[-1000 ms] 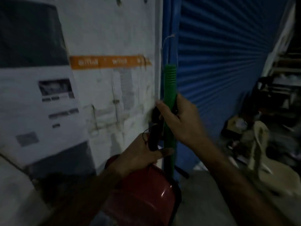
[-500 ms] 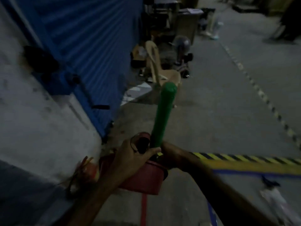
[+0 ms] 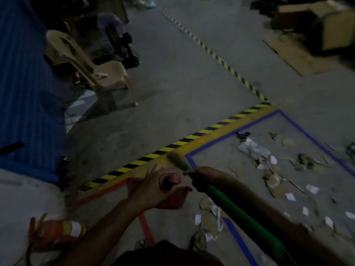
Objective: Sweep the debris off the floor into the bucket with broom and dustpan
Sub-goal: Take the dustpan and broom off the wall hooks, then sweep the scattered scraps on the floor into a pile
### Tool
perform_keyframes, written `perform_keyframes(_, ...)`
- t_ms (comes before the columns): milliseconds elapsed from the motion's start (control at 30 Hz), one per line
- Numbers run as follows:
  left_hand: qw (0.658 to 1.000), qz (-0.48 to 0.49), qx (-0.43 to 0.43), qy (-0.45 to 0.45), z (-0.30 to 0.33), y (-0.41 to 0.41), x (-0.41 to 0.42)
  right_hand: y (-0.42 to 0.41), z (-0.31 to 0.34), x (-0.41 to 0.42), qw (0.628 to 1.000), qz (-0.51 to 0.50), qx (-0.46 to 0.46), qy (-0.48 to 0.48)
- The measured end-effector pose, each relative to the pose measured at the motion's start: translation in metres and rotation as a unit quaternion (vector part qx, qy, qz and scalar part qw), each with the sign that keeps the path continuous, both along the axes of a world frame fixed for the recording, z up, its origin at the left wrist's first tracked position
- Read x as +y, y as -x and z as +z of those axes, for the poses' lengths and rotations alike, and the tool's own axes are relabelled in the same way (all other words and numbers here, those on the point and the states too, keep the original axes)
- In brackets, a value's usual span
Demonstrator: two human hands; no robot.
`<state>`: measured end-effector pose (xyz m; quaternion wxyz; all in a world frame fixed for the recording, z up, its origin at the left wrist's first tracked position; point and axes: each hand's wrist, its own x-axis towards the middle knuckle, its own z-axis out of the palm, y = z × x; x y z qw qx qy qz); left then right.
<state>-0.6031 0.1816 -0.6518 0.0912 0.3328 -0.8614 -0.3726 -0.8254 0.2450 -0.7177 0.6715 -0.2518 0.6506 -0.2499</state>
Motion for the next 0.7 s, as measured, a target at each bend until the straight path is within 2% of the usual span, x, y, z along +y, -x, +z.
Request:
perform_keyframes(100, 0.994, -0.104, -0.022, 0.018, -0.024, 0.032, 0.007, 0.021, 0.007, 0.046, 0.997, 0.012, 0.048, 0.055)
perform_keyframes(200, 0.99, -0.141, 0.003, -0.025, -0.028, 0.068, 0.022, 0.027, 0.001, 0.084, 0.972, 0.073, 0.199, 0.101)
perform_keyframes(300, 0.975, -0.217, 0.029, -0.049, -0.034, 0.094, 0.036, 0.021, -0.02, 0.107, 0.941, 0.019, 0.304, 0.148)
perform_keyframes(367, 0.96, -0.274, 0.041, -0.039, -0.041, 0.106, 0.042, 0.019, -0.029, 0.121, 0.931, -0.042, 0.336, 0.136)
perform_keyframes(467, 0.939, -0.339, 0.054, 0.022, -0.052, 0.107, 0.037, 0.018, -0.024, 0.137, 0.913, -0.043, 0.397, 0.086)
perform_keyframes(533, 0.925, -0.37, 0.014, 0.083, -0.06, 0.097, 0.013, 0.014, -0.027, 0.147, 0.894, -0.035, 0.445, 0.047)
perform_keyframes(567, 0.925, -0.373, -0.012, 0.074, -0.063, 0.091, -0.001, 0.009, -0.028, 0.15, 0.885, -0.034, 0.464, 0.024)
perform_keyframes(600, 0.931, -0.363, -0.031, 0.015, -0.069, 0.085, -0.016, 0.004, -0.032, 0.153, 0.876, -0.037, 0.482, 0.003)
perform_keyframes(633, 0.938, -0.329, -0.052, -0.1, -0.071, 0.084, -0.027, -0.003, -0.037, 0.155, 0.866, -0.042, 0.499, -0.013)
perform_keyframes(667, 0.931, -0.273, -0.089, -0.227, -0.072, 0.087, -0.033, -0.011, -0.042, 0.154, 0.856, -0.045, 0.514, -0.022)
perform_keyframes(700, 0.91, -0.223, -0.137, -0.322, -0.074, 0.093, -0.035, -0.02, -0.045, 0.152, 0.85, -0.044, 0.524, -0.033)
